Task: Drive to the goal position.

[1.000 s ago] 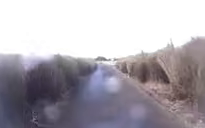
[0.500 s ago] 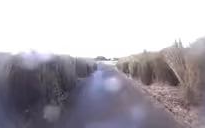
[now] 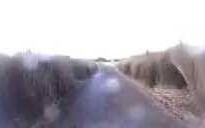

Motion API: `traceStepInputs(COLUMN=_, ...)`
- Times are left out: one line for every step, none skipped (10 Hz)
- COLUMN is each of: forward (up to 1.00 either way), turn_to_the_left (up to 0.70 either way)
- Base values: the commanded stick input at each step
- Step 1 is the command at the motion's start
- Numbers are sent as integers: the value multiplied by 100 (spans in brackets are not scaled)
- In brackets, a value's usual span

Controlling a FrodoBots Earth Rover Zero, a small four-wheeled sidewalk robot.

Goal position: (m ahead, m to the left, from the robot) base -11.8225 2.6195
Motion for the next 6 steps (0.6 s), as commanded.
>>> traceStepInputs(forward=0, turn_to_the_left=0)
traceStepInputs(forward=0, turn_to_the_left=0)
traceStepInputs(forward=0, turn_to_the_left=0)
traceStepInputs(forward=0, turn_to_the_left=-1)
traceStepInputs(forward=0, turn_to_the_left=-25)
traceStepInputs(forward=0, turn_to_the_left=-48)
